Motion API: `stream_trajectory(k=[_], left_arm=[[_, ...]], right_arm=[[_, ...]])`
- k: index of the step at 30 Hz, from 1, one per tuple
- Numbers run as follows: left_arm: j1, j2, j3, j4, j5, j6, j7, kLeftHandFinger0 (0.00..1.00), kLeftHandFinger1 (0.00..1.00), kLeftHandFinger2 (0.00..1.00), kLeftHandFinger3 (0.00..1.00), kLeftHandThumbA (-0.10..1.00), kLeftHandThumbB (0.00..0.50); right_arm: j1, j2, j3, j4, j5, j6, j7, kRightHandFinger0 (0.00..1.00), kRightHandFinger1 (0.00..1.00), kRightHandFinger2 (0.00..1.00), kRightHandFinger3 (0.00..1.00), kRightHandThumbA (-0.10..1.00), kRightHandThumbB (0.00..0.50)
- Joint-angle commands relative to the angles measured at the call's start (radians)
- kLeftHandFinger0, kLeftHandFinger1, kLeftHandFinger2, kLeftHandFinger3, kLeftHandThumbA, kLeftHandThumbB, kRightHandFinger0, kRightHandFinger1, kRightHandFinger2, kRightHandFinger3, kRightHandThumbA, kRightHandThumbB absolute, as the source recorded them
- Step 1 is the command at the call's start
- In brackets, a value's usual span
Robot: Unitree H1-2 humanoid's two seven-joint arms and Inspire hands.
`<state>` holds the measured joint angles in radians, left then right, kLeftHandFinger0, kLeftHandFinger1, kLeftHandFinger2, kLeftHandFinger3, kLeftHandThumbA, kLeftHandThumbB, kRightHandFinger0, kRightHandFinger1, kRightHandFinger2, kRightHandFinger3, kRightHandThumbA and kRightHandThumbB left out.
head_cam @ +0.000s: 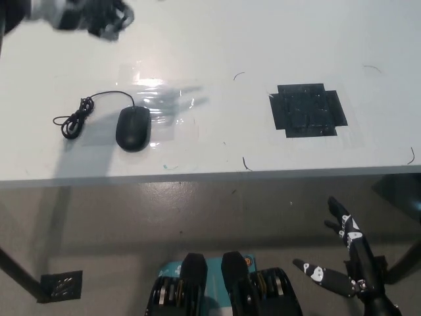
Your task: The robot uses left hand to click on the left button of the black mouse, which is placed on the left area of the table
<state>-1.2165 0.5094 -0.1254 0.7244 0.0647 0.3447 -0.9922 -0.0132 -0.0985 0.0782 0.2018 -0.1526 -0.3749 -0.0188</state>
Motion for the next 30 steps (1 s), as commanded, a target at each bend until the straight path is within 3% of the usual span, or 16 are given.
stream_trajectory(k=[1,3,4,5,6,7,8,9,11,15,18,20,22,23,24,30], left_arm=[[0.502,0.166,0.351,-1.258,-0.768,0.125,0.326,0.05,0.07,0.12,1.0,1.0,0.398],[0.636,0.142,0.365,-1.354,-0.827,0.125,0.365,0.08,0.09,0.2,1.0,1.0,0.415],[0.789,0.052,0.399,-1.444,-0.833,0.125,0.367,0.23,0.19,0.35,1.0,1.0,0.408],[0.842,0.009,0.416,-1.476,-0.82,0.125,0.356,0.23,0.19,0.35,1.0,1.0,0.408],[0.966,-0.059,0.421,-1.546,-0.783,0.125,0.356,0.74,0.39,0.47,1.0,1.0,0.46],[1.035,-0.079,0.413,-1.574,-0.764,0.109,0.358,1.0,0.54,0.59,1.0,1.0,0.472],[1.188,-0.12,0.39,-1.615,-0.67,0.018,0.346,1.0,0.83,0.82,1.0,1.0,0.499],[1.253,-0.149,0.375,-1.627,-0.621,-0.031,0.347,1.0,0.88,0.88,1.0,1.0,0.5],[1.416,-0.26,0.301,-1.565,-0.532,-0.274,0.325,1.0,1.0,1.0,1.0,1.0,0.5],[1.626,-0.408,0.247,-1.471,-0.363,-0.546,0.35,1.0,0.98,1.0,1.0,1.0,0.465],[1.68,-0.439,0.216,-1.366,-0.308,-0.694,0.324,1.0,0.79,0.89,1.0,1.0,0.45],[1.713,-0.452,0.207,-1.338,-0.261,-0.707,0.329,0.68,0.39,0.56,1.0,1.0,0.435],[1.729,-0.46,0.197,-1.314,-0.257,-0.697,0.321,0.42,0.2,0.41,1.0,1.0,0.419],[1.721,-0.464,0.192,-1.271,-0.227,-0.721,0.323,0.17,0.06,0.27,1.0,1.0,0.368],[1.697,-0.475,0.19,-1.216,-0.196,-0.747,0.332,0.05,0.0,0.19,1.0,1.0,0.349],[1.546,-0.515,0.248,-0.91,-0.075,-0.815,0.448,0.0,0.0,0.05,1.0,1.0,0.247]], right_arm=[[0.035,-0.011,-0.014,-0.027,0.02,-0.052,0.0,0.86,1.0,1.0,1.0,0.96,0.105],[0.041,-0.009,-0.015,-0.02,0.02,-0.061,-0.003,0.85,1.0,1.0,1.0,0.94,0.097],[0.043,-0.008,-0.014,-0.013,0.021,-0.07,-0.003,0.85,1.0,1.0,1.0,0.94,0.093],[0.044,-0.007,-0.013,-0.01,0.023,-0.074,-0.002,0.85,1.0,1.0,1.0,0.94,0.093],[0.046,-0.007,-0.012,-0.005,0.026,-0.076,-0.001,0.85,1.0,1.0,1.0,0.94,0.1],[0.047,-0.007,-0.012,-0.003,0.027,-0.077,0.0,0.85,1.0,1.0,1.0,0.94,0.099],[0.052,-0.006,-0.009,0.0,0.027,-0.079,0.002,0.84,1.0,1.0,1.0,0.95,0.099],[0.054,-0.006,-0.008,0.001,0.027,-0.081,0.002,0.84,1.0,1.0,1.0,0.95,0.099],[0.057,-0.005,-0.004,0.006,0.024,-0.089,0.003,0.84,1.0,1.0,1.0,0.96,0.092],[0.059,-0.001,0.001,0.012,0.03,-0.095,0.008,0.84,1.0,1.0,1.0,0.97,0.098],[0.064,0.001,0.002,0.011,0.032,-0.095,0.007,0.85,1.0,1.0,1.0,0.96,0.101],[0.065,-0.001,0.004,0.015,0.025,-0.095,0.001,0.84,1.0,1.0,1.0,0.98,0.105],[0.061,0.0,0.002,0.018,0.03,-0.095,0.002,0.84,1.0,1.0,1.0,0.98,0.1],[0.059,0.0,0.0,0.02,0.032,-0.095,0.0,0.84,1.0,1.0,1.0,0.98,0.097],[0.059,-0.003,-0.002,0.02,0.031,-0.095,-0.003,0.83,1.0,1.0,1.0,0.97,0.098],[0.06,0.009,0.009,0.022,0.029,-0.095,-0.006,0.82,1.0,1.0,1.0,0.95,0.07]])
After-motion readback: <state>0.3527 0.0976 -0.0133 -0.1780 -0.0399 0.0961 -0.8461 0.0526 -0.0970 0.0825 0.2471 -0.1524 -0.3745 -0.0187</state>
